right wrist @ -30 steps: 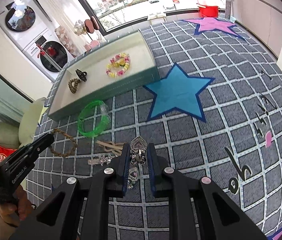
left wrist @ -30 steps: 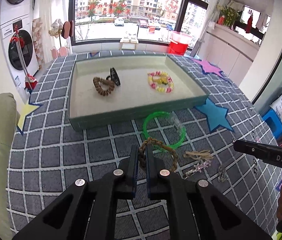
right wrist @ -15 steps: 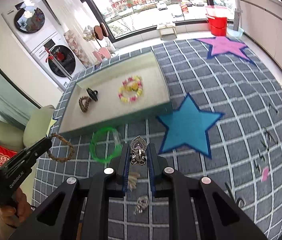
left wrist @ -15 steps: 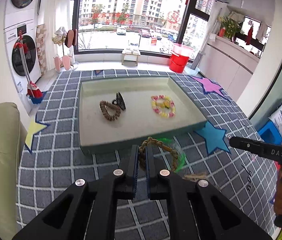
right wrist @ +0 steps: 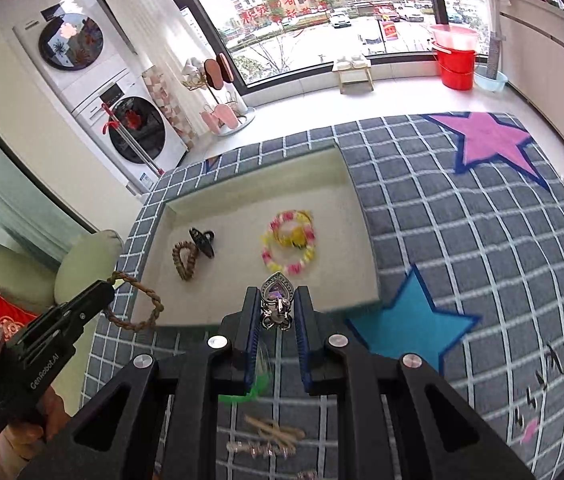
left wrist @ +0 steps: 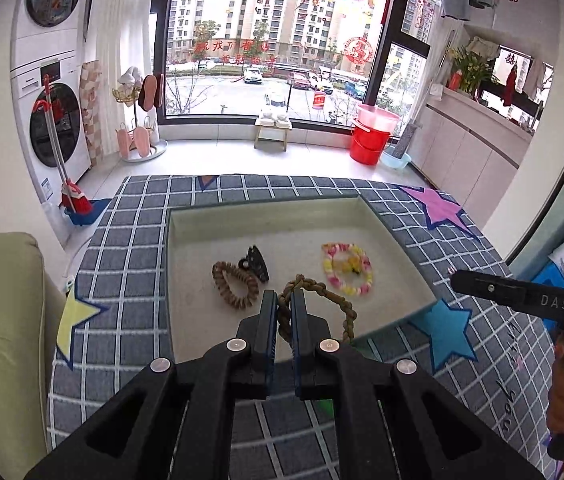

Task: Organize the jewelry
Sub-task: 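Carry the pendant and braided bracelet toward the green tray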

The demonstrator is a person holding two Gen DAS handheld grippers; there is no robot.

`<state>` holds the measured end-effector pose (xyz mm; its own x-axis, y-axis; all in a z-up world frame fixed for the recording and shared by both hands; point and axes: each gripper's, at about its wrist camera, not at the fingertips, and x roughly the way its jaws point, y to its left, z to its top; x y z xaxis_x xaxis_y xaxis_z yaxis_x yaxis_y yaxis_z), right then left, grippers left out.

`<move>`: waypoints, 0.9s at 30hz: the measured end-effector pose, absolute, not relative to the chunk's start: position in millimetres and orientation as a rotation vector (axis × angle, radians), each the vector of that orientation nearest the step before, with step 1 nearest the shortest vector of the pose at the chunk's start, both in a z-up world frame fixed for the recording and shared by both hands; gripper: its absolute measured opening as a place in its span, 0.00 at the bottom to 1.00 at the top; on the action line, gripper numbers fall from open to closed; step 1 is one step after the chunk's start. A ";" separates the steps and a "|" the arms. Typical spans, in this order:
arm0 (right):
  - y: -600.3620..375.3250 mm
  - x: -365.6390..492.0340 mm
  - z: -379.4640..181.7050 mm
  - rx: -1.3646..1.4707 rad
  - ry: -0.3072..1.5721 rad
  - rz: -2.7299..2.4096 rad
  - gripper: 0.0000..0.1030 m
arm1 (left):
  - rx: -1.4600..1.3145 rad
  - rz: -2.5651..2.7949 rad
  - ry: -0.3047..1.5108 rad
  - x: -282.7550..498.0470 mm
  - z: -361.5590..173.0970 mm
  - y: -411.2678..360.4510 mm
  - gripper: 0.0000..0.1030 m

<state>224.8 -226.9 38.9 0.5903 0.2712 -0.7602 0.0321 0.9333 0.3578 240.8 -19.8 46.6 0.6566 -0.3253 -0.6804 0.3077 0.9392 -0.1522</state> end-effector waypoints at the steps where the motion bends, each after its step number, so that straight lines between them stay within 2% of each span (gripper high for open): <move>1: -226.1 230.3 38.7 0.350 0.933 0.145 0.18 | -0.021 -0.357 0.778 245.7 45.6 -22.1 0.20; 10: -226.8 276.9 30.8 0.343 0.924 0.144 0.18 | -0.017 -0.343 0.815 290.1 26.6 -42.3 0.20; 27: -229.6 331.1 -32.8 0.270 1.006 0.064 0.18 | 0.105 -0.281 0.900 334.5 -32.0 -74.4 0.20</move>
<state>331.1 -229.6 -32.8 0.5360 0.1773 -0.8254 0.0708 0.9648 0.2533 334.5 -74.4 -32.0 0.5881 -0.1963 -0.7846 0.2843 0.9584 -0.0268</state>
